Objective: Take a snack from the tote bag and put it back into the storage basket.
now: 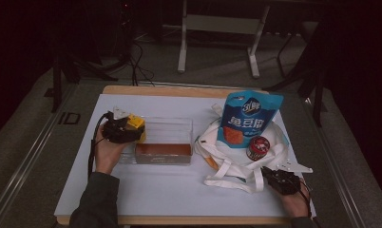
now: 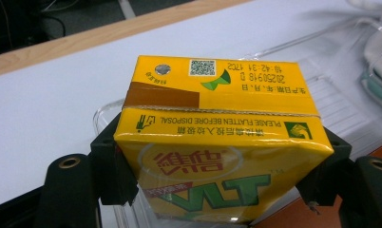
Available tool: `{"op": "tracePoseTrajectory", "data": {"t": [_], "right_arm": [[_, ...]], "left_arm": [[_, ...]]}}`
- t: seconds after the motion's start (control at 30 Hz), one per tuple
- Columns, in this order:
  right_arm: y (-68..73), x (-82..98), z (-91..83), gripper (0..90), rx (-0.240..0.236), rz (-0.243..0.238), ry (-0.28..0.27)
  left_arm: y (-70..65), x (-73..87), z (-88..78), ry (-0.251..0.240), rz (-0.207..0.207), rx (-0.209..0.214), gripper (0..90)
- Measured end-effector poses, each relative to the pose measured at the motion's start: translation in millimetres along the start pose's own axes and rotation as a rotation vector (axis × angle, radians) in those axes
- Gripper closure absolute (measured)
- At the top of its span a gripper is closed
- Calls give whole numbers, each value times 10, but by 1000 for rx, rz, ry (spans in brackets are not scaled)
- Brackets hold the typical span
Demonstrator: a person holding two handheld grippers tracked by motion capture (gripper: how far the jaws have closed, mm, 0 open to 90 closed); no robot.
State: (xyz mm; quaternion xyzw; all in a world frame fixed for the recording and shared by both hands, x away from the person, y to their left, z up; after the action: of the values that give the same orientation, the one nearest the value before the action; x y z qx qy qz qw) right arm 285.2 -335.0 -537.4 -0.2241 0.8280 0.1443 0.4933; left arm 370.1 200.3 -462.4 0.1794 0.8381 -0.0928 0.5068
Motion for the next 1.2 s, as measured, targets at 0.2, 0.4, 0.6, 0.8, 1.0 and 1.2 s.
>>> {"op": "tracePoseTrajectory", "data": {"t": [0.2, 0.4, 0.6, 0.8, 1.0, 1.2], "right_arm": [[0, 0, 0, 825, 0, 1, 0], [0, 1, 0, 825, 0, 1, -1], [1, 1, 0, 825, 1, 1, 0], [3, 0, 0, 825, 3, 1, 0], [2, 1, 0, 825, 2, 0, 0], [6, -1, 0, 825, 5, -1, 1]], "left_arm": [[-21, 67, 9, 18, 5, -19, 286], [-50, 126, 66, 32, 23, -29, 286], [-66, 176, 61, 39, 28, -39, 285], [-78, 182, 32, 74, 17, -61, 281], [-98, 189, -36, 126, 20, -81, 250], [-144, 192, -123, 161, 60, -82, 197]]}}
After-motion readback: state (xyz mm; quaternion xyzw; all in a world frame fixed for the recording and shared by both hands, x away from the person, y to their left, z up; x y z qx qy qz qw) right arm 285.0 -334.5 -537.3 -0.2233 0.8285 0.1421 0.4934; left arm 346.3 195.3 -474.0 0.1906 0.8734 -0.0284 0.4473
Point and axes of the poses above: each handheld gripper's, and its own axes: z roughly forward along the jaws, x roughly out of its underside, y roughly to its left, the point moved 1 cm from there along z, roughly forward along the jaws, and after that the axes turned 11 degrees about -y, right-handed, at the moved point
